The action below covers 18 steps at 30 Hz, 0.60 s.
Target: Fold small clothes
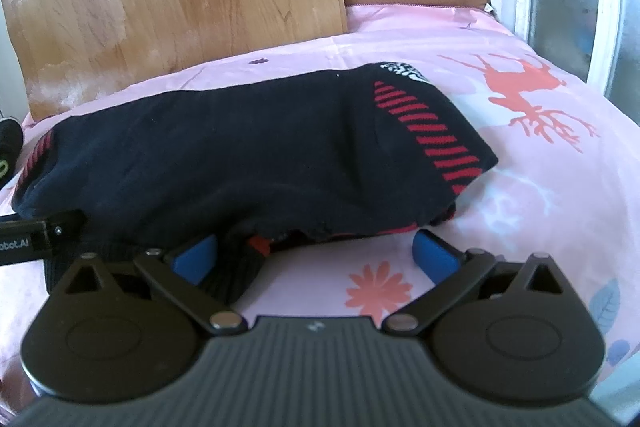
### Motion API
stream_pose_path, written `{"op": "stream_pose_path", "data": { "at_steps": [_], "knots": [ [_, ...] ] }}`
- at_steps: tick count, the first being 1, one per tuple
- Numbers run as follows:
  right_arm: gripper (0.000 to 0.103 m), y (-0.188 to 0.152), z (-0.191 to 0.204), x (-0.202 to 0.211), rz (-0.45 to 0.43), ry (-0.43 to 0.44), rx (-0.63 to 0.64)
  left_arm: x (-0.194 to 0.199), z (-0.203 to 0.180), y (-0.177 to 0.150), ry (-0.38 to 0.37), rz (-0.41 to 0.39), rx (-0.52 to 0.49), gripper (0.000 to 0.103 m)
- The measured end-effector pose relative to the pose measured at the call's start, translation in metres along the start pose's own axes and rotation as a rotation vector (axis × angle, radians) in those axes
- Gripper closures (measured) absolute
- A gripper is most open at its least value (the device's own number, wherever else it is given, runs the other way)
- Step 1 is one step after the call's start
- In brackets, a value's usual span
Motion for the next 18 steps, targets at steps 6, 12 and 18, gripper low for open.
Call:
{"op": "stream_pose_path", "data": {
  "at_steps": [6,12,18],
  "knots": [
    [0.000,0.0001,0.0015,-0.0004,0.012,-0.017,-0.006,0.0002,0.0004,0.0000,-0.005,-0.001,0.001,0.000],
    [0.000,0.0002,0.0006,-0.0001,0.014,-0.020,-0.009,0.0002,0.0009,-0.0006,-0.008,0.000,0.003,0.000],
    [0.000,0.0013,0.0015,-0.0002,0.019,-0.024,-0.011,0.0006,0.0007,-0.0015,-0.010,0.000,0.003,0.000]
  ]
}}
Point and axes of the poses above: each gripper's, at about its wrist camera, not at the fingertips, and x roughly against the way its jaws point, z to its left, y to its top, the point moved 9 cm from there along -x, roughly the way its jaws point, and after that the axes turned 5 degrees about z, right-handed, at the moved point
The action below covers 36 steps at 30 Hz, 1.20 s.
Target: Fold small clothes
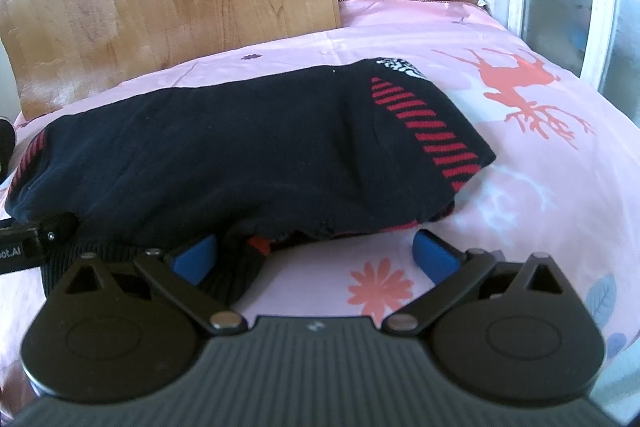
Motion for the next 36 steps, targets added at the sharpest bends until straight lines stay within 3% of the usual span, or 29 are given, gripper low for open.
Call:
{"op": "stream_pose_path", "data": {
  "at_steps": [28,33,36],
  "knots": [
    [0.000,0.001,0.002,-0.002,0.024,-0.016,-0.006,0.014,0.014,-0.008,-0.029,-0.031,-0.020,0.000],
    [0.000,0.000,-0.010,0.007,-0.010,0.090,-0.039,0.026,0.030,-0.015,-0.074,-0.047,-0.016,0.000],
    [0.000,0.002,-0.040,0.022,-0.061,0.185,-0.227,0.050,0.039,-0.007,-0.155,-0.121,0.012,0.000]
  ]
}}
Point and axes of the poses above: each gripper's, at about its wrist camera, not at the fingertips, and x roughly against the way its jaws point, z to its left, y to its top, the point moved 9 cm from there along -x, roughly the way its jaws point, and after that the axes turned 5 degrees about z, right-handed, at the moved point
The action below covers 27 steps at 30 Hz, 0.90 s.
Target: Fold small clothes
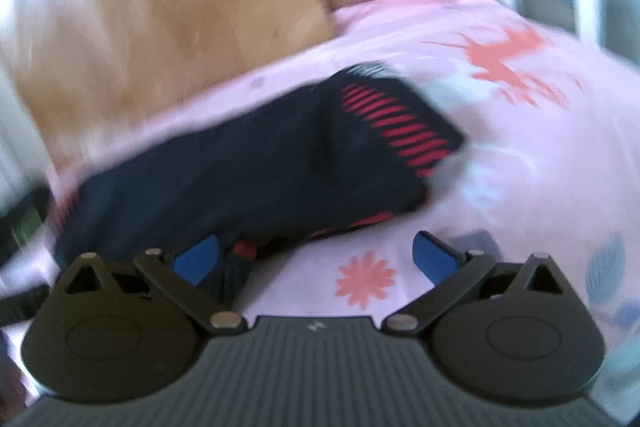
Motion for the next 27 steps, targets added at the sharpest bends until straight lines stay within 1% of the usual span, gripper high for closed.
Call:
{"op": "stream_pose_path", "data": {
  "at_steps": [2,3,5,6,7,9,10,11,12,13,14,15,17,19,21,23,24,25,27],
  "knots": [
    [0.000,0.009,-0.024,0.013,-0.055,0.038,-0.117,0.015,0.002,0.015,-0.052,-0.058,0.024,0.000],
    [0.003,0.013,-0.035,0.018,-0.083,0.049,-0.166,0.020,0.002,0.022,-0.072,-0.079,0.034,0.000],
    [0.013,0.021,-0.057,0.025,-0.133,0.070,-0.253,0.025,0.001,0.036,-0.112,-0.111,0.049,0.000],
    [0.022,0.024,-0.066,0.025,-0.144,0.084,-0.293,0.023,-0.002,0.042,-0.137,-0.115,0.054,0.000],
    [0.024,0.026,-0.071,0.024,-0.144,0.100,-0.321,0.019,-0.005,0.048,-0.161,-0.111,0.059,0.000],
    [0.035,0.029,-0.077,0.014,-0.115,0.168,-0.373,0.008,-0.014,0.055,-0.201,-0.097,0.067,0.003],
    [0.036,0.030,-0.076,0.010,-0.100,0.196,-0.392,0.001,-0.018,0.058,-0.220,-0.089,0.067,0.008],
    [0.043,0.029,-0.074,0.002,-0.081,0.230,-0.409,-0.008,-0.023,0.060,-0.235,-0.075,0.065,0.015],
    [0.048,0.031,-0.069,-0.001,-0.081,0.239,-0.404,-0.019,-0.028,0.060,-0.244,-0.055,0.064,0.019],
    [0.049,0.033,-0.065,-0.005,-0.078,0.237,-0.387,-0.031,-0.033,0.060,-0.250,-0.027,0.064,0.033],
    [0.049,0.035,-0.061,-0.009,-0.077,0.231,-0.368,-0.043,-0.037,0.058,-0.253,0.009,0.066,0.053],
    [0.049,0.038,-0.055,-0.013,-0.078,0.222,-0.353,-0.055,-0.041,0.056,-0.255,0.046,0.068,0.061],
    [0.049,0.044,-0.048,-0.020,-0.077,0.204,-0.318,-0.074,-0.050,0.049,-0.246,0.104,0.050,0.081],
    [0.049,0.048,-0.046,-0.025,-0.085,0.197,-0.296,-0.090,-0.055,0.041,-0.194,0.151,0.014,0.091],
    [0.049,0.052,-0.043,-0.032,-0.092,0.193,-0.291,-0.094,-0.058,0.039,-0.166,0.127,-0.025,0.091],
    [0.054,0.056,-0.041,-0.039,-0.087,0.190,-0.289,-0.094,-0.060,0.038,-0.155,0.121,-0.044,0.091],
    [0.064,0.057,-0.039,-0.043,-0.074,0.197,-0.288,-0.095,-0.060,0.038,-0.159,0.122,-0.044,0.091],
    [0.068,0.056,-0.035,-0.047,-0.055,0.207,-0.290,-0.094,-0.057,0.038,-0.169,0.125,-0.034,0.090],
    [0.071,0.061,-0.024,-0.045,-0.061,0.224,-0.266,-0.089,-0.051,0.038,-0.208,0.132,0.005,0.090]
  ]
}}
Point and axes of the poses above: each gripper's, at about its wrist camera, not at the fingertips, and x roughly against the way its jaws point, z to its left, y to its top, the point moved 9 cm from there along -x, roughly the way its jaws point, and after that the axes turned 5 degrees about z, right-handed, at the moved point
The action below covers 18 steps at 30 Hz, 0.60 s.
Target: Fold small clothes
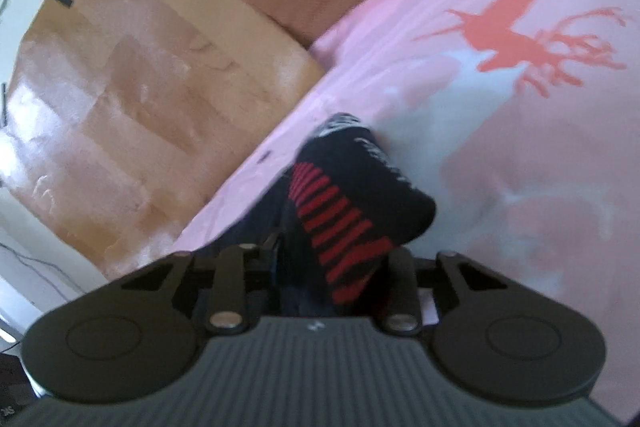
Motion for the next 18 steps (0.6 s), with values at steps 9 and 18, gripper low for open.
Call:
{"op": "stream_pose_path", "data": {
  "at_steps": [9,18],
  "knots": [
    [0.071,-0.026,0.158,0.000,-0.001,0.156,0.456,0.080,0.080,0.028,0.004,-0.221,0.215,0.073],
    [0.040,-0.156,0.238,-0.089,0.319,0.174,0.882,0.119,0.136,0.021,0.095,-0.282,0.322,0.042]
  ]
}}
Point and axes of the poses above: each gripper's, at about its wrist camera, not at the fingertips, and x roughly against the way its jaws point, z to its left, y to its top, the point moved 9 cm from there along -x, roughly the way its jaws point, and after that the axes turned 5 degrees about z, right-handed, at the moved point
